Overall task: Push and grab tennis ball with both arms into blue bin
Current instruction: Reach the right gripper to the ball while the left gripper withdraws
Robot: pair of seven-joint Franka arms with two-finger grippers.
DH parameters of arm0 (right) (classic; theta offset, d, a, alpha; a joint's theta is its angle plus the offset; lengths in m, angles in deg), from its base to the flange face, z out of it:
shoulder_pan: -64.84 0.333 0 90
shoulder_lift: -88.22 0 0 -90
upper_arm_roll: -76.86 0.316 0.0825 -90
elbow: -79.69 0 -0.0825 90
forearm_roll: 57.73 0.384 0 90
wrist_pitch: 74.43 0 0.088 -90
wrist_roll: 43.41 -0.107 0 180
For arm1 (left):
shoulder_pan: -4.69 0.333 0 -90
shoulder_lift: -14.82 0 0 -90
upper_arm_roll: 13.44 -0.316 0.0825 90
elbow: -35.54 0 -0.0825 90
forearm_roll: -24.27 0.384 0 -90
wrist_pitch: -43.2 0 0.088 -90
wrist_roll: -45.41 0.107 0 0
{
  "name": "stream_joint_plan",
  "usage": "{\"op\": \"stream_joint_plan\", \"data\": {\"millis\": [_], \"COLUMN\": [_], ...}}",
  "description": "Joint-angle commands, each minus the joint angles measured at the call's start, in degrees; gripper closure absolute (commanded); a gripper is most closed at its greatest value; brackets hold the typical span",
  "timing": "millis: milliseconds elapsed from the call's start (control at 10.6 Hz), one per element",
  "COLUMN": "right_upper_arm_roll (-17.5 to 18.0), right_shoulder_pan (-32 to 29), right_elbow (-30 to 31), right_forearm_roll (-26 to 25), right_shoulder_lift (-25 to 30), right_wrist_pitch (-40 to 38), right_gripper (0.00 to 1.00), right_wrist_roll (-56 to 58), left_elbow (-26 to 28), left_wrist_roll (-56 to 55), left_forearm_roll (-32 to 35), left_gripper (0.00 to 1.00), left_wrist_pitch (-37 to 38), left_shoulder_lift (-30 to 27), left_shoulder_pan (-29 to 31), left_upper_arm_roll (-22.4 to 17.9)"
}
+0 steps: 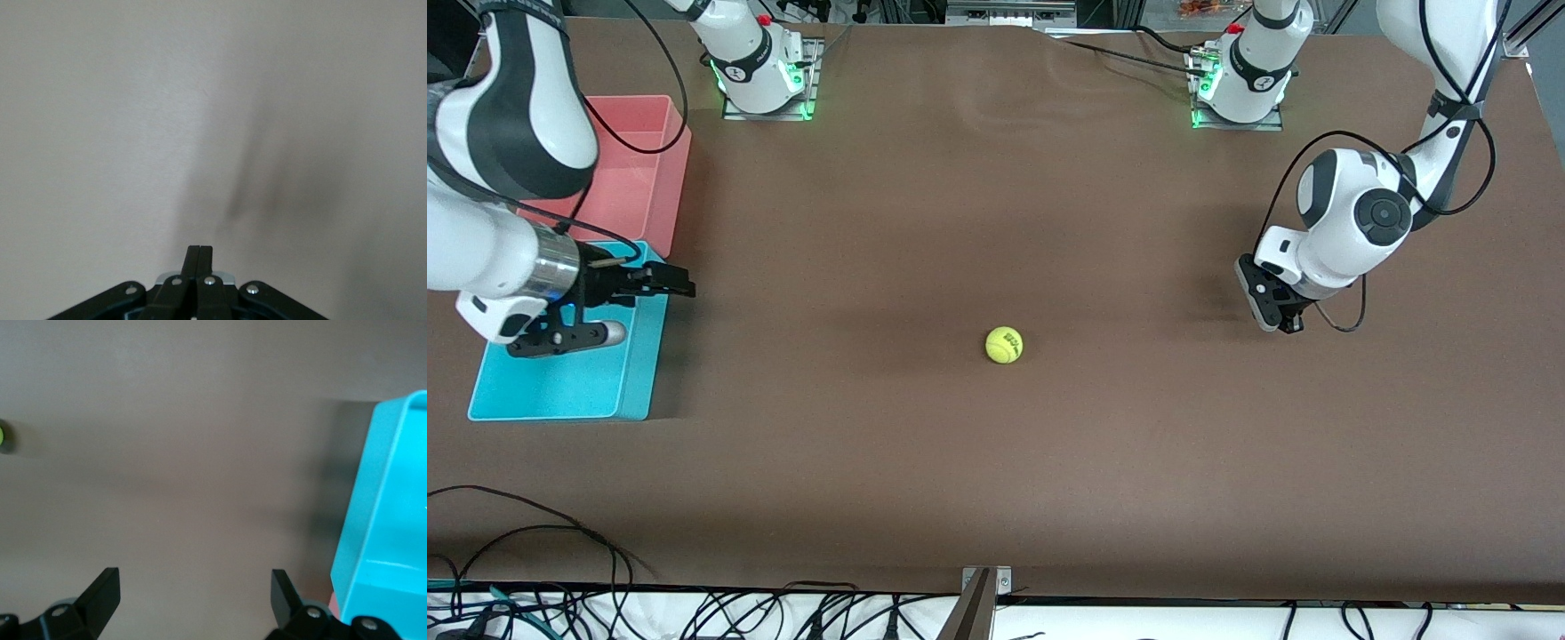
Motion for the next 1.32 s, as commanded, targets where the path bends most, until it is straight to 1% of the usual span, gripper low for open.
{"op": "stream_joint_plan", "data": {"millis": [0,95,284,378,473,662,757,946,1041,1230], "right_upper_arm_roll": [0.0,0.0,0.0,0.0,0.0,0.0,0.0,0.0,0.0,0.0], "right_shoulder_pan": [1.3,1.9,4.7,6.0,7.8,9.3,9.9,11.4,13.1,16.3], "right_elbow": [-0.7,-0.7,-0.7,-0.6,-0.6,-0.6,-0.6,-0.6,-0.6,-0.6], "right_forearm_roll": [1.0,1.2,4.3,5.3,5.4,5.8,6.9,8.5,9.0,9.0], "right_shoulder_lift": [-4.1,-5.2,-8.0,-9.3,-10.5,-12.0,-12.7,-13.9,-14.7,-16.3], "right_wrist_pitch": [4.1,5.9,11.0,13.0,15.6,17.9,18.9,19.5,21.2,25.2], "right_gripper": [0.0,0.0,0.0,0.0,0.0,0.0,0.0,0.0,0.0,0.0], "right_wrist_roll": [2.8,1.9,1.3,-0.9,-1.8,-4.7,-4.8,-4.8,-4.8,-6.2], "left_elbow": [-0.2,-0.2,-0.2,-0.2,-0.2,-0.2,-0.6,-1.2,-1.4,-3.8], "left_wrist_roll": [-0.2,-0.2,-0.1,-0.1,-0.3,-1.2,-2.7,-4.2,-4.9,-7.5], "left_forearm_roll": [1.0,1.0,1.1,1.0,1.0,1.0,1.1,1.1,1.1,1.1], "left_gripper": [1.0,1.0,1.0,1.0,1.0,1.0,1.0,1.0,1.0,1.0], "left_wrist_pitch": [1.2,1.2,1.4,3.1,6.1,11.9,14.4,17.8,19.5,24.8], "left_shoulder_lift": [-3.6,-5.2,-9.5,-11.6,-14.3,-19.2,-20.9,-23.2,-23.8,-25.5], "left_shoulder_pan": [1.0,2.2,3.7,4.2,4.3,4.3,4.5,5.4,5.5,5.6], "left_upper_arm_roll": [-0.4,-0.5,-0.5,-0.5,-0.5,-0.5,-0.5,-0.5,-0.8,-1.0]}}
